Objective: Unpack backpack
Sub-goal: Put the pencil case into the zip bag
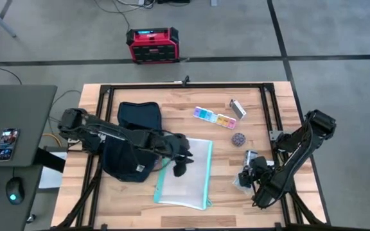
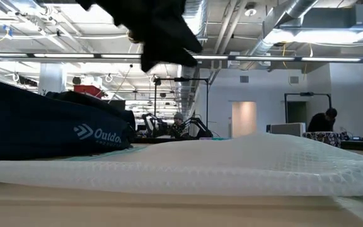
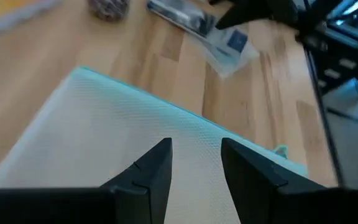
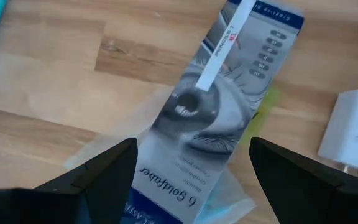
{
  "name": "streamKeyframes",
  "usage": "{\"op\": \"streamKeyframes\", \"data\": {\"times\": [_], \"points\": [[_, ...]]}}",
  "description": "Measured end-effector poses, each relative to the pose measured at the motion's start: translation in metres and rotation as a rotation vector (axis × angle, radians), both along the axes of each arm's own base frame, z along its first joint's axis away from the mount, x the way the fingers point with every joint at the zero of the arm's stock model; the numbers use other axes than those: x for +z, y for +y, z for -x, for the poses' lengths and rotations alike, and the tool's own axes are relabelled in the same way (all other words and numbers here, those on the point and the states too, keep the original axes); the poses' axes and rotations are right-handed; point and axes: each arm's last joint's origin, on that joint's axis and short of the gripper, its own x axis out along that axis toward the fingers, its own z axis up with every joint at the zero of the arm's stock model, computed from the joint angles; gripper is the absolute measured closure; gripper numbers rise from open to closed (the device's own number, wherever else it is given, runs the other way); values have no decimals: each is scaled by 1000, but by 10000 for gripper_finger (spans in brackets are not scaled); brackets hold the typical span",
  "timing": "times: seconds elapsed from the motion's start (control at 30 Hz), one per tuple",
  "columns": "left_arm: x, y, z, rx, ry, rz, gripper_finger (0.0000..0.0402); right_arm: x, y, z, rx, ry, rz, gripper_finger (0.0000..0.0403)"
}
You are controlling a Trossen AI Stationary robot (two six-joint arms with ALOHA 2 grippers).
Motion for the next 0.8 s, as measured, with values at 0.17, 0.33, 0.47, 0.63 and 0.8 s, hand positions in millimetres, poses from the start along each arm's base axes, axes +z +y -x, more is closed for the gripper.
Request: {"op": "streamKeyframes", "data": {"times": [0.17,0.33,0.47,0.63,0.8], "points": [[-19,1,-21,-38,47,-46,277,-9,0,1,-1,-5,-32,97],[-23,0,-27,-72,70,-95,277,-10,1,0,7,-7,-37,97],[-23,0,-27,-73,72,-97,277,-10,1,0,8,-7,-37,97],[-22,0,-27,-74,74,-100,277,-10,1,0,10,-6,-36,97],[-22,0,-26,-75,76,-102,277,-10,1,0,12,-6,-36,97]]}}
